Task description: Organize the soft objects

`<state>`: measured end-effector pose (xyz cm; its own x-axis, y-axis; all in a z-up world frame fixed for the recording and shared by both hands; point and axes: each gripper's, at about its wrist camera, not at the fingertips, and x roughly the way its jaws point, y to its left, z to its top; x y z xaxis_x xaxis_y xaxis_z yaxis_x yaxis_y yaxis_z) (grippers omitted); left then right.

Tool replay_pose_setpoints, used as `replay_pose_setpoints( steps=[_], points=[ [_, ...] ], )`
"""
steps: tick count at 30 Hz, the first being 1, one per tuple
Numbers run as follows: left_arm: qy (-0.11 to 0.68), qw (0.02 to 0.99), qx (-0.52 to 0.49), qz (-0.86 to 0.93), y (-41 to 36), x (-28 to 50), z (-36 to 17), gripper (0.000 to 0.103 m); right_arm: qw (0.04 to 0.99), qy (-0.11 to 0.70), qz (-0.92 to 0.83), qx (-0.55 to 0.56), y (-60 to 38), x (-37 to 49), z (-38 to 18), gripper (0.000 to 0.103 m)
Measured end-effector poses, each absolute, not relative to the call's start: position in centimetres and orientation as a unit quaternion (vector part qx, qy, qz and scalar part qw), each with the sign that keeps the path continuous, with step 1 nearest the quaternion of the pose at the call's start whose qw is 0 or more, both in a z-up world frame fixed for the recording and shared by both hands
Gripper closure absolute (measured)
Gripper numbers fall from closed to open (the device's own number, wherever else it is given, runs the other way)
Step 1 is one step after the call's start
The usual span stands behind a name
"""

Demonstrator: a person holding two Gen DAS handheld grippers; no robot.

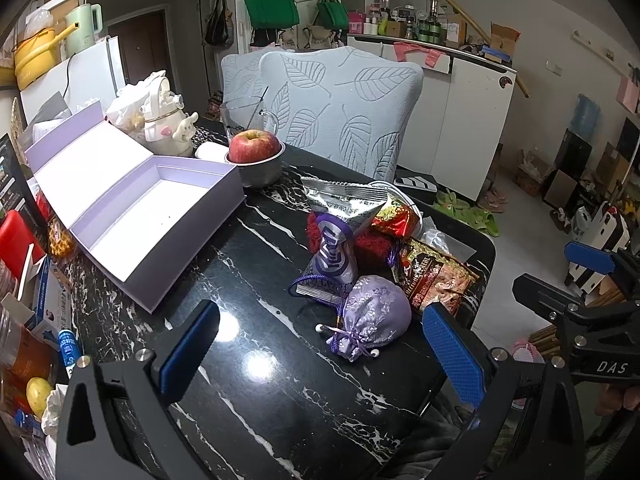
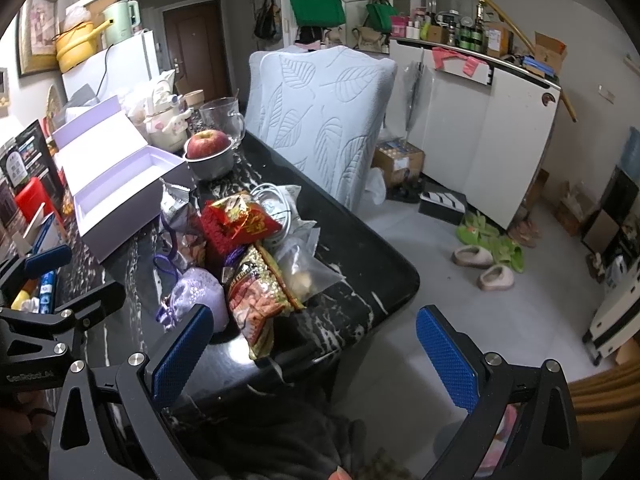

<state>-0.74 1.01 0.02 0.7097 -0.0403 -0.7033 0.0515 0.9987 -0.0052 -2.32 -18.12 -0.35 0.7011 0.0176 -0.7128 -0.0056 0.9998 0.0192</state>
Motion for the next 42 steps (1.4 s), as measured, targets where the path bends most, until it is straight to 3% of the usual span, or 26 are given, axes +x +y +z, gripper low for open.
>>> replay_pose_setpoints(
  steps=[19, 42],
  points=[
    [0.383, 0.923, -0.011, -0.035, 1.0, -2.6, -1.1, 0.000, 0.922, 0.386, 0.027, 0.005, -18.1, -4.3, -1.2, 0.000],
    [0.432, 0.896, -0.073, -0.078, 0.6, -1.0, -6.6, 0.000, 0.903, 0.424, 0.063, 0.012, -18.5, -2.3, -5.6, 0.000]
  ],
)
